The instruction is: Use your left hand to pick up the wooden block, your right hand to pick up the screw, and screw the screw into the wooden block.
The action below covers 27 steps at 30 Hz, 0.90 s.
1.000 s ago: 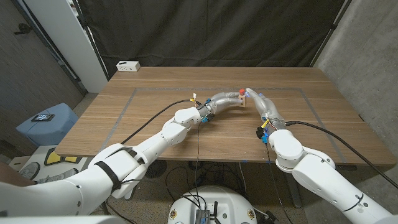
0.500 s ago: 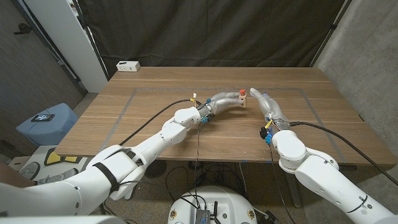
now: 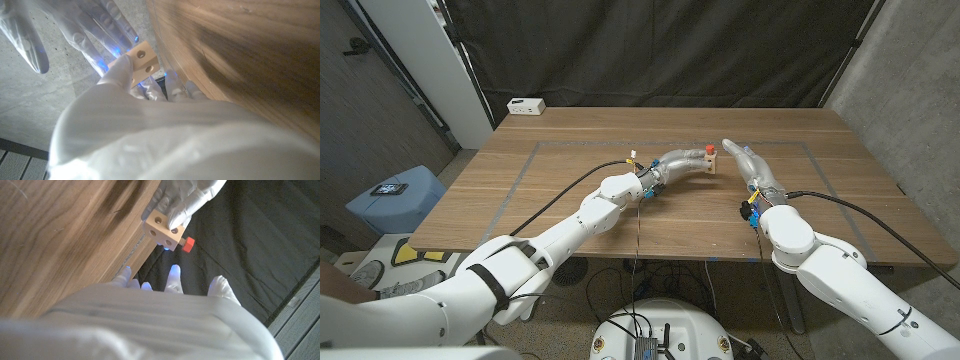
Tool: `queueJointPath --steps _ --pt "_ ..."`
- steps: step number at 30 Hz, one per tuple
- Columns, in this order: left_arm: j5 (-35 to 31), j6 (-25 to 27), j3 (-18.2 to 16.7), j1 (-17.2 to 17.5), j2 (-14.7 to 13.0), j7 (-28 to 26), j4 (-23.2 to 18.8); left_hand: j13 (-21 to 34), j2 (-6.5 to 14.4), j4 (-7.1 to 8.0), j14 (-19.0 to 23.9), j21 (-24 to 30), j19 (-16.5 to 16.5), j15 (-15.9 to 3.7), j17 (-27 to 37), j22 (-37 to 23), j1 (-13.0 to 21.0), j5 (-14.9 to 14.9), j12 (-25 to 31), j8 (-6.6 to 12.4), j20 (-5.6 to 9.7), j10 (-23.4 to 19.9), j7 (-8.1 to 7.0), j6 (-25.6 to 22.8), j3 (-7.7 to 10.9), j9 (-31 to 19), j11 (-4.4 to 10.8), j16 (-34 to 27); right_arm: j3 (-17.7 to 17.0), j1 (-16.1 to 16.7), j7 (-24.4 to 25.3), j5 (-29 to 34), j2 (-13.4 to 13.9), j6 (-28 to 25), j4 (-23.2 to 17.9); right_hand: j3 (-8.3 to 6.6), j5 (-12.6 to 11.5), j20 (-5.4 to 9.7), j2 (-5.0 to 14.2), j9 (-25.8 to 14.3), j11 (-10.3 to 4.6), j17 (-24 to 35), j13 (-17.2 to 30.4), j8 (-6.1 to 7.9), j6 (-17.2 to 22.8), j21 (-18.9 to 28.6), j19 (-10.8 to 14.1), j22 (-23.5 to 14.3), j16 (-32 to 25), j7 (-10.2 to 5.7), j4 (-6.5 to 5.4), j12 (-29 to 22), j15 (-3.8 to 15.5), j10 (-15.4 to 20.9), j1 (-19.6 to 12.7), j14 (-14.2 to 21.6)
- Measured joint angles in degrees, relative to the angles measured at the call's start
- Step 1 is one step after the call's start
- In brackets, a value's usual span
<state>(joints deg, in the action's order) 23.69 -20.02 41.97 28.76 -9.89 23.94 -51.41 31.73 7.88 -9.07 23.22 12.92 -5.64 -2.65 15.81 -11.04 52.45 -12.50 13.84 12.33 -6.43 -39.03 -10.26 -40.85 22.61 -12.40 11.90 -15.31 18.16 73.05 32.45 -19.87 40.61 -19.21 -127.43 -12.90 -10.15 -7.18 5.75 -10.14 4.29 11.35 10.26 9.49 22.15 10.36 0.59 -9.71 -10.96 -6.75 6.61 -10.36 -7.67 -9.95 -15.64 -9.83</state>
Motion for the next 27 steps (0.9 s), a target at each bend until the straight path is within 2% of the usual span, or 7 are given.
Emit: queueJointPath --steps 11,14,27 --pt "-0.02 0.01 0.13 -0.13 0.13 0.11 0.29 -0.02 0.07 -0.07 0.0 0.0 0.0 0.0 0.0 0.0 -0.08 -0.04 -0.02 -0.02 0.0 0.09 0.0 0.02 0.07 0.04 0.07 0.0 0.33 -1.57 -1.99 -0.31 0.34 0.81 1.32 0.47 0.0 0.01 0.08 0.0 -0.21 0.26 0.0 0.0 -0.79 0.0 -0.81 0.0 0.0 -0.22 -0.47 0.21 0.0 0.22 0.79 0.0" --pt "-0.03 0.01 0.15 -0.2 0.16 0.14 0.34 -0.02 0.07 -0.06 0.0 0.0 0.0 0.0 0.0 0.0 -0.08 -0.04 -0.13 -0.06 0.0 0.1 0.0 0.02 0.07 0.04 0.06 0.0 0.49 -1.89 -2.26 -0.37 0.34 0.95 1.61 0.47 0.0 0.01 0.07 0.0 -0.73 0.26 0.0 0.0 -0.79 0.0 -0.81 0.0 0.0 -0.22 -0.47 0.21 0.0 0.12 1.23 0.0" --pt "-0.05 0.13 0.17 -0.2 0.14 0.15 0.33 0.01 0.14 -0.04 0.0 0.0 0.0 0.0 0.0 0.0 -0.16 -0.03 -0.24 0.0 0.0 -0.04 0.08 0.14 0.11 -0.01 -0.11 0.0 1.63 -3.44 -3.86 -0.77 0.35 1.46 2.91 0.71 0.0 0.01 0.21 0.0 -0.72 0.26 0.0 0.28 -1.0 0.0 -1.43 0.0 0.0 -0.43 -0.71 0.21 0.0 0.12 1.99 0.0"
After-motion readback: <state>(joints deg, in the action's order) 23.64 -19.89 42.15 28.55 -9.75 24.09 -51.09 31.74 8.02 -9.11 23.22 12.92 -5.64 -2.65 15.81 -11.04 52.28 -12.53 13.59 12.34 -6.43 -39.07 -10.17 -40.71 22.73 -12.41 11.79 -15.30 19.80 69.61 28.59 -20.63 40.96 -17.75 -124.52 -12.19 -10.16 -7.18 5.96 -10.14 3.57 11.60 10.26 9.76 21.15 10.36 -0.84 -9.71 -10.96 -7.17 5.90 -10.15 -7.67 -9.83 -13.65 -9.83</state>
